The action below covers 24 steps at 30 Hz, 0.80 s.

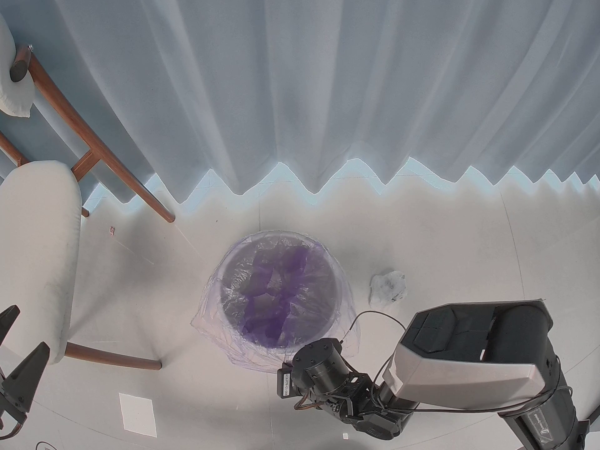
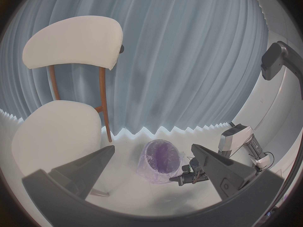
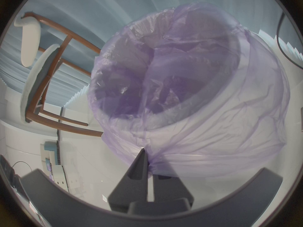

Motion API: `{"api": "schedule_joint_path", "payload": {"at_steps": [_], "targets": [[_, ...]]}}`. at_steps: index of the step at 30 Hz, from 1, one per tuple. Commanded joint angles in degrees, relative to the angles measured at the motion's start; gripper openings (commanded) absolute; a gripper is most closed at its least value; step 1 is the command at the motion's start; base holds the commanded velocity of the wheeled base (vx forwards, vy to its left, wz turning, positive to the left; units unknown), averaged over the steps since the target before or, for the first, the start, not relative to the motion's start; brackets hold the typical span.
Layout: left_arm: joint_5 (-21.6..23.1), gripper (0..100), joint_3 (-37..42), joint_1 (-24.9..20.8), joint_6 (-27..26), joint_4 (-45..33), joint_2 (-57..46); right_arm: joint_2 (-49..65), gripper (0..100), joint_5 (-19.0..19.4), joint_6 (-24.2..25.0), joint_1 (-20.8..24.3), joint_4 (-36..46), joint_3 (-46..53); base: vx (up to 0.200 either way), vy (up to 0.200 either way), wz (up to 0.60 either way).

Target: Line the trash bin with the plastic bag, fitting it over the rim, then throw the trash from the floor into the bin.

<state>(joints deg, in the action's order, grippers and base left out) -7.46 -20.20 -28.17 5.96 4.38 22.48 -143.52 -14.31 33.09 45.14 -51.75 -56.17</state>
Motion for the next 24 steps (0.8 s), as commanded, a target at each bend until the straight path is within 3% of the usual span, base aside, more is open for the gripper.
{"api": "schedule_joint_path", "payload": {"at_steps": [1, 17, 18, 24], "targets": [[-0.10, 100, -0.02, -0.04, 0.02, 0.02, -0.07, -1.76, 0, -0.98, -0.57, -0.58, 0.77, -1.31, 0.000, 0.000, 0.00], [-0.10, 100, 0.51, 0.05, 0.02, 0.02, -0.16, -1.94, 0, -1.68, -1.09, -1.72, 11.23, -5.26, 0.000, 0.000, 0.00], [-0.10, 100, 0.51, 0.05, 0.02, 0.02, -0.16, -1.94, 100, -1.68, -1.09, -1.72, 11.41, -5.35, 0.000, 0.000, 0.00], [-0.10, 100, 0.25, 0.05, 0.02, 0.02, -0.33, -1.15, 100, -1.68, 2.51, -1.20, 6.92, -3.86, 0.000, 0.000, 0.00]]}}
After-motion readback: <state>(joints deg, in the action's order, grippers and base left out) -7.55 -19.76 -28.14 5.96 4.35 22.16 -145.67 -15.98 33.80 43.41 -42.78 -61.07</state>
